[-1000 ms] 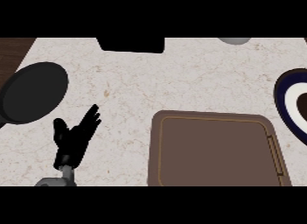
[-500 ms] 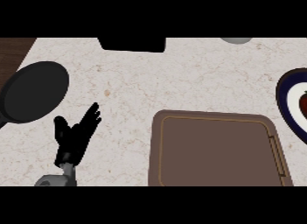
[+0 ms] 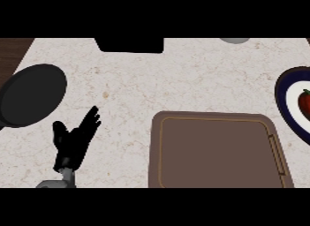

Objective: Pick the bell pepper from the tray and place it in the plate

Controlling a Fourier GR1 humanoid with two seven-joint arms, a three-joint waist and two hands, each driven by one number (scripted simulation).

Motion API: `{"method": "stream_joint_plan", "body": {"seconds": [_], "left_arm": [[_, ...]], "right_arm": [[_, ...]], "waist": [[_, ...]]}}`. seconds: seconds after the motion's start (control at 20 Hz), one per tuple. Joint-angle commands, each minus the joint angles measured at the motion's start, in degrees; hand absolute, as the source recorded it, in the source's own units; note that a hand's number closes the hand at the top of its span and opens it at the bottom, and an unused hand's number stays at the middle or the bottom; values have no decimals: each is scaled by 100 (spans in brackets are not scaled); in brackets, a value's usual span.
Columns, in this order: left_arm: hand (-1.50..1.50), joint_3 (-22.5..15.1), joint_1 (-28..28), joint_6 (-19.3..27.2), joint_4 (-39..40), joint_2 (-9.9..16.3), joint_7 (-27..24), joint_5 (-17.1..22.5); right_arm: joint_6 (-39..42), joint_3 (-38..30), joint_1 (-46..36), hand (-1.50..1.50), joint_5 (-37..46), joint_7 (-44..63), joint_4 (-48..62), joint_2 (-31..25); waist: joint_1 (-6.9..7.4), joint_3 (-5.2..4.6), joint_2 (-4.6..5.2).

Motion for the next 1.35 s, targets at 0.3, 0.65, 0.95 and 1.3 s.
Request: {"method": "stream_joint_plan", "body": {"seconds": [0.3, 0.65, 0.95, 1.3], "left_arm": [[0, 76, -47, 103, -34, -3, 107, -1], [0, 218, 53, -42, -82, 160, 114, 129], [0, 168, 197, 58, -272, 66, 188, 120], [0, 283, 287, -181, -131, 305, 51, 175]], "right_arm": [[2101, 34, 1011, -150, -27, -562, 55, -297], [2390, 265, 1756, -150, 156, -1086, -327, -246], [2300, 358, 2153, -150, 236, -1231, -468, -400], [2119, 430, 2420, -150, 248, -1422, -591, -294]], "waist": [[-155, 13, -18], [-215, 6, -62], [-198, 12, -87], [-197, 2, -100]]}}
